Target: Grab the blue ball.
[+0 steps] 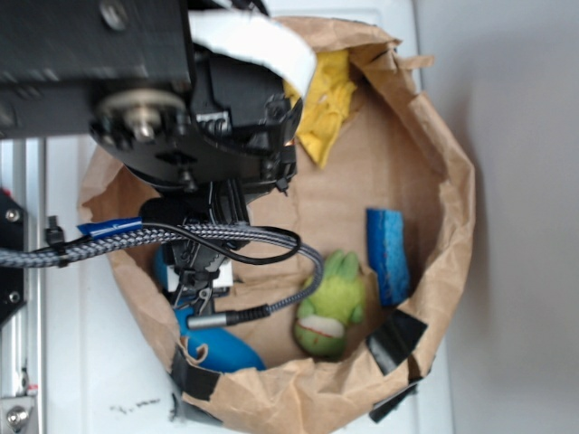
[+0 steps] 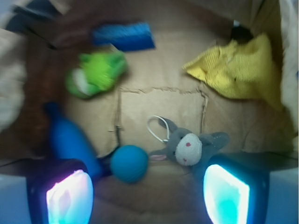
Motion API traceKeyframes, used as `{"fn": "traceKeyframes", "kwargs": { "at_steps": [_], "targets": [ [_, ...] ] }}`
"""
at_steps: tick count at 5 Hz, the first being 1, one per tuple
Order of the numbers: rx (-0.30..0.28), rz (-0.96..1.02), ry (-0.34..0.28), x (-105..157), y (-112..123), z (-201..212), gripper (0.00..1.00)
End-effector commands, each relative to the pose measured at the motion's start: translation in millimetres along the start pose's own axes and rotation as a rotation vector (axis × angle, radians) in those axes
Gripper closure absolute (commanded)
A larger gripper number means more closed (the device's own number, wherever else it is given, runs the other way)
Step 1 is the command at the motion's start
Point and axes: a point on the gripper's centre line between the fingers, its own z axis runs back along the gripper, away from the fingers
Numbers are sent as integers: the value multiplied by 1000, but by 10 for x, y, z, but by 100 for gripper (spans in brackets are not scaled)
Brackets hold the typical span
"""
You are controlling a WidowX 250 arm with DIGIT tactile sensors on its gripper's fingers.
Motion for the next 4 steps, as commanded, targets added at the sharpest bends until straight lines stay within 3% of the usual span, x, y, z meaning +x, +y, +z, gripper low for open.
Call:
{"fn": "traceKeyframes", "kwargs": {
  "at_steps": [1,4],
  "targets": [
    [-1,119,-58,100,19,-177,0],
    [6,128,-28,-24,113,-370,0]
  ]
}}
